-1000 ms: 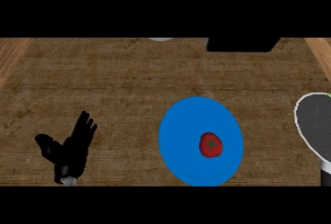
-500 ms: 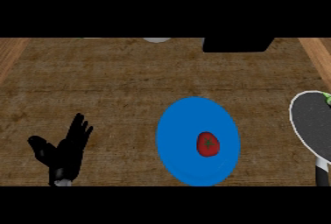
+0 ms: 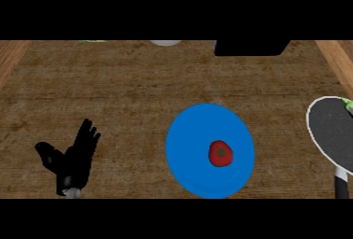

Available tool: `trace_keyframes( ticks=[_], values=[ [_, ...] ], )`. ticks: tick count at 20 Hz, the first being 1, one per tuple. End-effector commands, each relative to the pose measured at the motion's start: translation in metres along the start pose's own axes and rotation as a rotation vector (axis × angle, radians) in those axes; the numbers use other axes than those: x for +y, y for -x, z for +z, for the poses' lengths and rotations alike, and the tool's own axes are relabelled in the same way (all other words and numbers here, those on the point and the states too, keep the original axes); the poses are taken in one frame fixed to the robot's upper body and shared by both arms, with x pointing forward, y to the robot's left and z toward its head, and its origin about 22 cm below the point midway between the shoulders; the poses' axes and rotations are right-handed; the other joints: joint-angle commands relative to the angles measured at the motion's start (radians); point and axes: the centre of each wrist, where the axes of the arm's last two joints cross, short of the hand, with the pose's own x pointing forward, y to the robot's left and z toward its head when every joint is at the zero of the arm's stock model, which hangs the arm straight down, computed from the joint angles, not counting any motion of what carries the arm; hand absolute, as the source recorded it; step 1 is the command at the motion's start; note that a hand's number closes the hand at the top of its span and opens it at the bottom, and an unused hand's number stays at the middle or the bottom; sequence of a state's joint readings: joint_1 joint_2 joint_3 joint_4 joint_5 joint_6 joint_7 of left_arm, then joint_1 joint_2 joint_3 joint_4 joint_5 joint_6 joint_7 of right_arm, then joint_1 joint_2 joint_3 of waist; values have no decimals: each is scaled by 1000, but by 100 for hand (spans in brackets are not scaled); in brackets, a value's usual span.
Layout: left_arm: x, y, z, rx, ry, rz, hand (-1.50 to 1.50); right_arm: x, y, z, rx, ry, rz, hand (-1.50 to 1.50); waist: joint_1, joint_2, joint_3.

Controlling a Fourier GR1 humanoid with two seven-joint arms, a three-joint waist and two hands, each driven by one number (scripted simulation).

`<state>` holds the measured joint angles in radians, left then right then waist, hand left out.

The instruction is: Pick the eggplant from the plate and place it in the pan

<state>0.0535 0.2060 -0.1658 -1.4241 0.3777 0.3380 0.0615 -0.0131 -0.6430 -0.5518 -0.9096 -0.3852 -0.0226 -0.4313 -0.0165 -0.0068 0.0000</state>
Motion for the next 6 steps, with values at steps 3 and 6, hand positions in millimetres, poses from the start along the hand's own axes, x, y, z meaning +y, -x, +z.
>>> trace_keyframes(
  ticks=[3, 6],
  values=[
    [-6, 8, -11, 21, -19, -7, 0, 10, 2, 56, 11, 42, 14, -150, 3, 5, -1],
    [-1, -5, -5, 10, 21, 5, 0, -18, -21, 67, 22, 47, 38, -150, 6, 5, -1]
  ],
)
